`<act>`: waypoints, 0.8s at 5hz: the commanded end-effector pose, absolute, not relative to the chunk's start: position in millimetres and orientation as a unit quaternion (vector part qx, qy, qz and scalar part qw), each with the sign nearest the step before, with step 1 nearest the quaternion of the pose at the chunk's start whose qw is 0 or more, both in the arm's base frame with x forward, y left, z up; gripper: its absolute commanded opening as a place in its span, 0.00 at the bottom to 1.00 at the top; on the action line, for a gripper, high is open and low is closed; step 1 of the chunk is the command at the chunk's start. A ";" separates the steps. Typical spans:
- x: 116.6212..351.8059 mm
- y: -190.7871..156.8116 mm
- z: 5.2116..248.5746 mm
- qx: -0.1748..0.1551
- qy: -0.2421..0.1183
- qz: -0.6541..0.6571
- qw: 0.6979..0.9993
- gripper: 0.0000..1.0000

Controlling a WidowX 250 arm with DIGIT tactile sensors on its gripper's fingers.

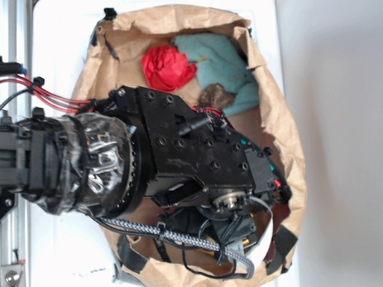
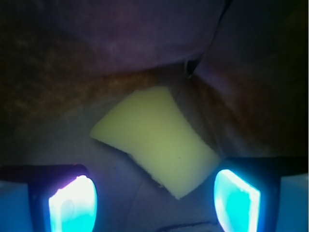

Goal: Grab the green sponge.

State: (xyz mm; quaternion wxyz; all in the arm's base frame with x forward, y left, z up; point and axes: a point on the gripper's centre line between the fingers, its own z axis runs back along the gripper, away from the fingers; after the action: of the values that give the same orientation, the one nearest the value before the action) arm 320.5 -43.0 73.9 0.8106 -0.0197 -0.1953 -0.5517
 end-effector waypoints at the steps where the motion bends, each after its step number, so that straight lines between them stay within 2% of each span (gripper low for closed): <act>1: 323.9 -25.6 102.5 0.007 -0.239 -0.549 0.801 1.00; 3: 327.7 -42.9 82.0 -0.015 -0.262 -0.594 0.761 1.00; 4: 322.6 -55.5 70.8 -0.020 -0.236 -0.610 0.756 1.00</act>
State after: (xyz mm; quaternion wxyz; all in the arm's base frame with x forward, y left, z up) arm 322.9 -51.9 60.2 0.7615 -0.0340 -0.2223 -0.6079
